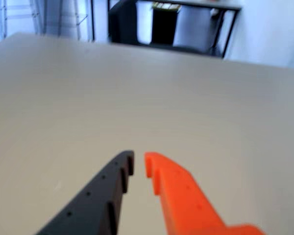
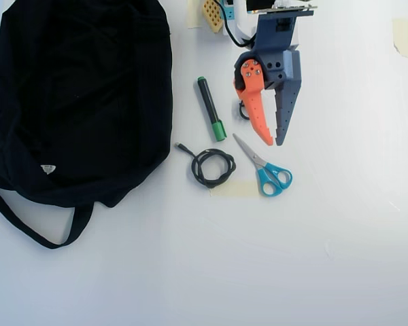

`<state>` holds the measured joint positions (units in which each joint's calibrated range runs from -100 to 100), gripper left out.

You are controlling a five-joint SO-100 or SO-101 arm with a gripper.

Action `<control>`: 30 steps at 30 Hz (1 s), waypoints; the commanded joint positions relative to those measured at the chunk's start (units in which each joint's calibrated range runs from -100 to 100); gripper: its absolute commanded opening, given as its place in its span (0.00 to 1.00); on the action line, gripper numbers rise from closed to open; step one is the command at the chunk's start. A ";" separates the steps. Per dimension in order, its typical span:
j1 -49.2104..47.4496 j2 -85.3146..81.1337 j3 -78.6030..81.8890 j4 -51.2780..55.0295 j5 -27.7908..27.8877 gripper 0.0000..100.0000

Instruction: Put the bike light into the black bag

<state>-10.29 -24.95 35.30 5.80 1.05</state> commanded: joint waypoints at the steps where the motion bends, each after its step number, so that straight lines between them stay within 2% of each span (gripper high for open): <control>1: 0.86 4.62 -7.63 -4.16 0.16 0.03; 10: 4.00 16.98 -21.73 -4.50 0.16 0.03; 21: 4.98 16.57 -18.05 -3.73 0.26 0.03; 23: 4.98 16.40 -17.42 -3.47 1.73 0.03; 27: 4.53 15.07 -17.51 2.13 6.40 0.03; 30: 4.83 12.09 -17.51 9.45 6.45 0.03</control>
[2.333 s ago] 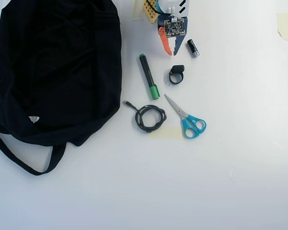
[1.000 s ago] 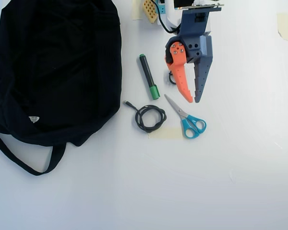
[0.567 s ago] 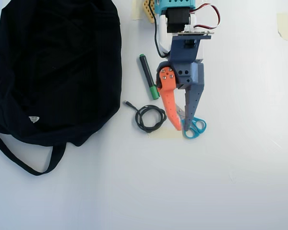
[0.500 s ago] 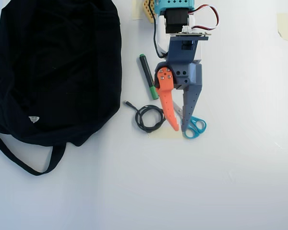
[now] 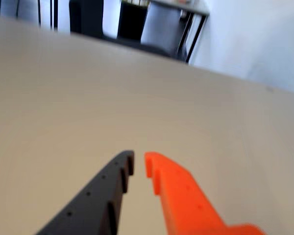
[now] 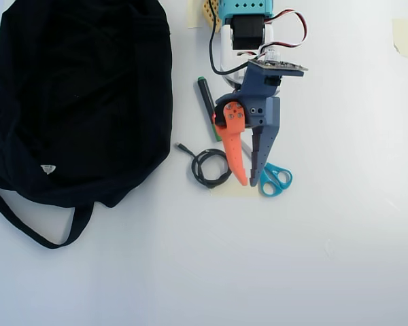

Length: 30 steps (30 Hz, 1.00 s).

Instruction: Put the bike light into the black bag

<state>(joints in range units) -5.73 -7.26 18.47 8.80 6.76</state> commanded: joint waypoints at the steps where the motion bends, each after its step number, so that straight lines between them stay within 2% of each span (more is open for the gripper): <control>1: 0.27 -6.43 -0.69 8.68 0.79 0.03; 7: 0.35 -10.83 -0.77 22.81 1.05 0.03; 12: -1.37 -13.57 -0.86 33.49 6.50 0.03; 22: -2.80 -17.38 -1.58 51.06 7.92 0.03; 30: -6.01 -18.30 -0.77 65.19 19.35 0.03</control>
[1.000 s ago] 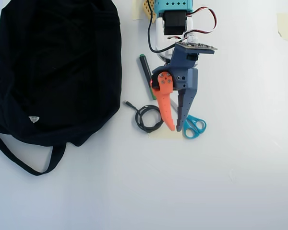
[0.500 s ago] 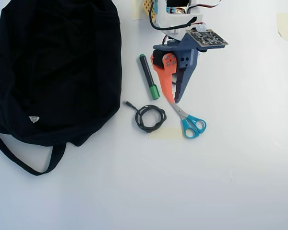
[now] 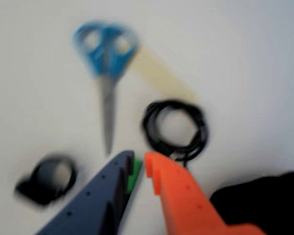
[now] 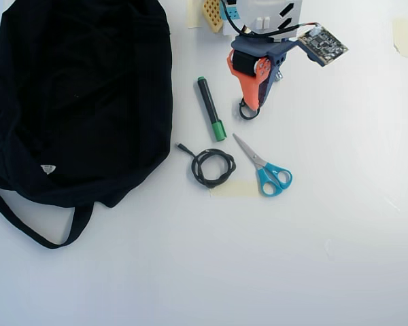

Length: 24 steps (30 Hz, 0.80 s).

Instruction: Put the bike light into the black bag

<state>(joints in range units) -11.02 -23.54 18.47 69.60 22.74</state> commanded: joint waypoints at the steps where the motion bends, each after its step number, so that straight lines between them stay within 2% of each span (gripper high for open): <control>1: -0.72 -2.02 -0.77 5.94 4.06 0.03; 6: 0.25 -1.86 -0.60 12.14 8.15 0.03; 10: 0.77 -1.77 -0.69 17.48 8.05 0.03; 18: 0.18 -0.70 1.29 17.82 8.78 0.02; 24: -0.65 3.70 1.74 17.82 12.82 0.02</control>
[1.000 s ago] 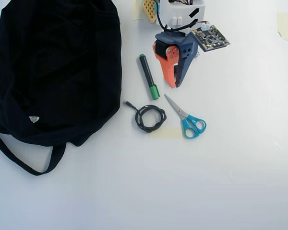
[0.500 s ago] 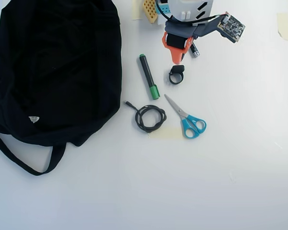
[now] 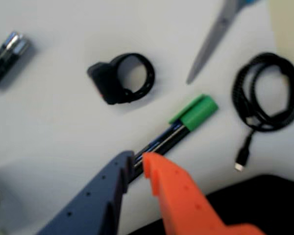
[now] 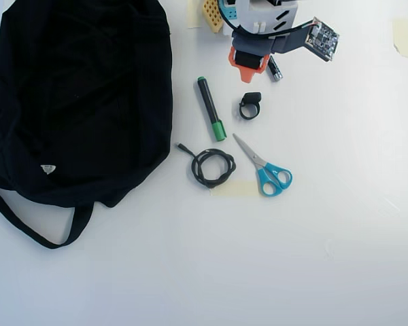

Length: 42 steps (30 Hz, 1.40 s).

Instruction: Put the bike light into the black bag

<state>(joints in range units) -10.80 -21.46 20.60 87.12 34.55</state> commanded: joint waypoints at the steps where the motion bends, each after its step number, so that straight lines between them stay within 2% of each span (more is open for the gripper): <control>1: -0.87 3.12 -0.56 0.31 1.05 0.02; 8: -1.47 11.09 -2.81 0.99 4.20 0.02; 22: -7.07 13.41 -3.53 1.08 4.20 0.02; 30: -6.78 15.15 -3.44 0.31 3.52 0.04; 36: -6.10 15.40 -3.26 0.31 3.52 0.17; 42: -4.61 17.48 -3.08 -2.54 4.25 0.18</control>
<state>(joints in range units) -16.68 -4.69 19.18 86.52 38.41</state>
